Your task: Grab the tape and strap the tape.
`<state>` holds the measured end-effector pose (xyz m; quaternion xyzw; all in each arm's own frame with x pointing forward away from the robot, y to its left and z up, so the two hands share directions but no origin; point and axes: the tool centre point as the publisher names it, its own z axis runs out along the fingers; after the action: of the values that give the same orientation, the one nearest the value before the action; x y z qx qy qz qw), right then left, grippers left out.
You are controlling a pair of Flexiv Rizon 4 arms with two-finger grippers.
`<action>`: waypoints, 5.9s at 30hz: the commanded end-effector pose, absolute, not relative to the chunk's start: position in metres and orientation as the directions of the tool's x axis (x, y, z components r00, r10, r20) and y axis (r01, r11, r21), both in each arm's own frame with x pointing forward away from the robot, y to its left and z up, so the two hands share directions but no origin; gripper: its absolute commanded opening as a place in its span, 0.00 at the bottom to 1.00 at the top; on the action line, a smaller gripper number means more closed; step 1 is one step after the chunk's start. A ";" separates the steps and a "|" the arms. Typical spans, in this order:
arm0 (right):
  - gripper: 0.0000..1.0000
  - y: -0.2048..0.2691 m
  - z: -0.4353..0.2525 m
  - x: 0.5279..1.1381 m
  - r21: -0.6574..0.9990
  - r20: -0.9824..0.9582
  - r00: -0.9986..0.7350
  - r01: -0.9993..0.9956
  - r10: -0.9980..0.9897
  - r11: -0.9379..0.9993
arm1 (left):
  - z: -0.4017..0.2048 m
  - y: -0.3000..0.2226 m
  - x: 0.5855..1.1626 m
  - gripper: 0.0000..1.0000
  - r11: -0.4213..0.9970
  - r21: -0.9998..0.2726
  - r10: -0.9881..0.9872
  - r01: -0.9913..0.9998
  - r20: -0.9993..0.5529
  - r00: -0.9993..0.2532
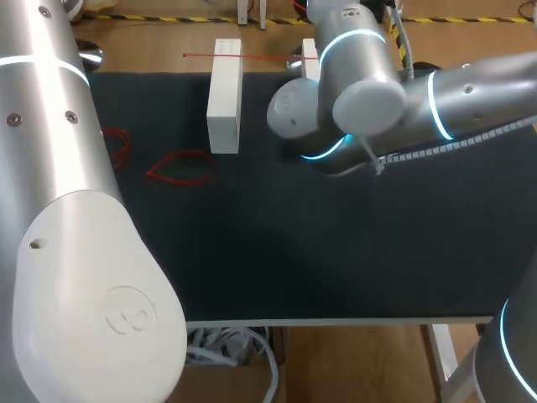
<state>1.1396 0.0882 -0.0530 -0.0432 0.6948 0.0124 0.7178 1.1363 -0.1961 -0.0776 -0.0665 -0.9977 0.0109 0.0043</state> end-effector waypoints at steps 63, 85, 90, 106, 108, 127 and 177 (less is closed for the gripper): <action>0.00 0.155 -0.053 1.148 -0.128 -0.991 -0.020 -0.132 -0.132 0.983 | -0.076 -0.197 1.137 0.00 0.991 -0.017 0.132 0.132 0.011 -0.991; 0.00 0.166 -0.056 1.150 -0.133 -0.990 -0.033 -0.142 -0.139 0.981 | -0.076 -0.197 1.137 0.00 0.991 -0.017 0.132 0.132 0.011 -0.991; 0.00 0.170 -0.057 1.150 -0.133 -0.990 -0.037 -0.146 -0.140 0.980 | -0.076 -0.197 1.137 0.00 0.991 -0.017 0.132 0.132 0.011 -0.991; 0.00 0.177 -0.059 1.148 -0.131 -0.989 -0.049 -0.152 -0.140 0.980 | -0.076 -0.197 1.137 0.00 0.991 -0.017 0.132 0.132 0.011 -0.991; 0.00 0.178 -0.059 1.148 -0.132 -0.989 -0.047 -0.153 -0.141 0.979 | -0.076 -0.197 1.137 0.00 0.991 -0.017 0.132 0.132 0.011 -0.991; 0.00 0.178 -0.059 1.147 -0.133 -0.989 -0.049 -0.152 -0.142 0.979 | -0.076 -0.197 1.137 0.00 0.991 -0.017 0.132 0.132 0.011 -0.991; 0.11 0.138 -0.055 1.105 -0.100 -0.992 -0.058 -0.218 -0.115 0.971 | -0.076 -0.197 1.137 0.00 0.991 -0.017 0.132 0.132 0.011 -0.991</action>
<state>1.1109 0.1499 -0.0586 -0.1000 0.7228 0.0259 0.6833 1.1362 -0.1956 -0.0776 -0.0665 -0.9977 0.0115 0.0040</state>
